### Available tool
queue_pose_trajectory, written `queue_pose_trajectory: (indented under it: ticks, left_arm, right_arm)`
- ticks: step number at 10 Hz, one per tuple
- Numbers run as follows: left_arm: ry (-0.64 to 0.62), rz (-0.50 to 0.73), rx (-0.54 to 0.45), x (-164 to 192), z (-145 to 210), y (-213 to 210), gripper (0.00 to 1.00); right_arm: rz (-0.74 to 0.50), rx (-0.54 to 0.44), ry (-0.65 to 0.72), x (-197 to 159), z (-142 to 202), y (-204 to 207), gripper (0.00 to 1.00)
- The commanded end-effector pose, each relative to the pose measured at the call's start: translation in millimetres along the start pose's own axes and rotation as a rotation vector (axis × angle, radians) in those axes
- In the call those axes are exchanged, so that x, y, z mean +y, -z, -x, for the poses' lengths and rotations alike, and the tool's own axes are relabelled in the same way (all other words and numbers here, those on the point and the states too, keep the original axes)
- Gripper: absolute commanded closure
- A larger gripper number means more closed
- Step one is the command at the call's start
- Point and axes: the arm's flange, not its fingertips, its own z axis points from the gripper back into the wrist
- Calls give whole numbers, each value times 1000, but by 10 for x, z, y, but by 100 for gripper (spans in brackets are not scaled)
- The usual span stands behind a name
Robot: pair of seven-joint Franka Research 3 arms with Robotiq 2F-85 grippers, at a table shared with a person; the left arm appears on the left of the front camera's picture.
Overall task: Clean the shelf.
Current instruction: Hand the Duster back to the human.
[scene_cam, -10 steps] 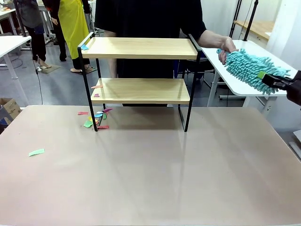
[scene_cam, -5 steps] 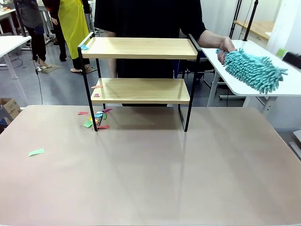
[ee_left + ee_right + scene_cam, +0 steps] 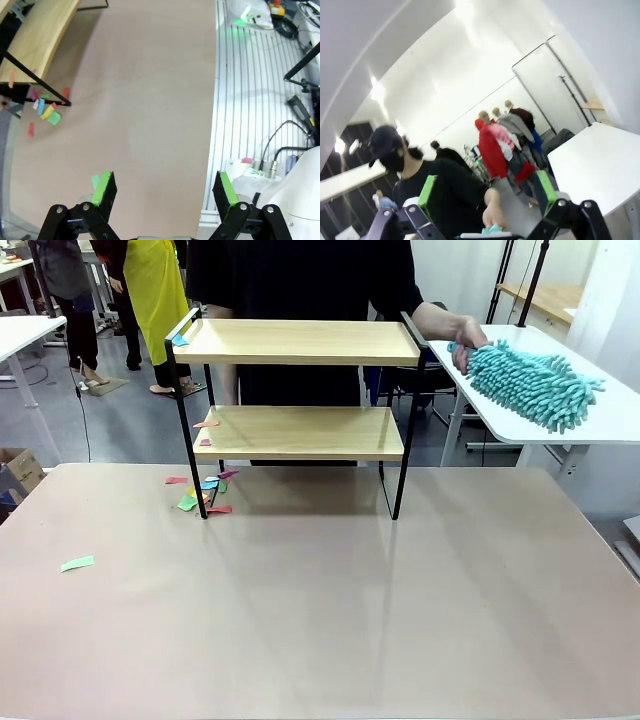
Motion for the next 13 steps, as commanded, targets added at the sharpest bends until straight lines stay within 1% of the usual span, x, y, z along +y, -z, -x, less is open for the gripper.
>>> queue_pose_trajectory:
  ticks: [1, 2, 3, 13]
  left_arm:
    - [11, 2, -16, 4, -13, 5, 0]
    - [11, 2, -16, 4, -13, 5, 0]
    - [11, 2, -16, 4, -13, 5, 0]
    - [11, 2, -16, 4, -13, 5, 0]
  right_arm:
    - [26, -39, 74, -188, 27, 122, 0]
    - [66, -48, 85, -212, 52, 159, 0]
    - [27, -19, 31, -154, -75, -18, 0]
    - [27, -19, 31, -154, -75, -18, 0]
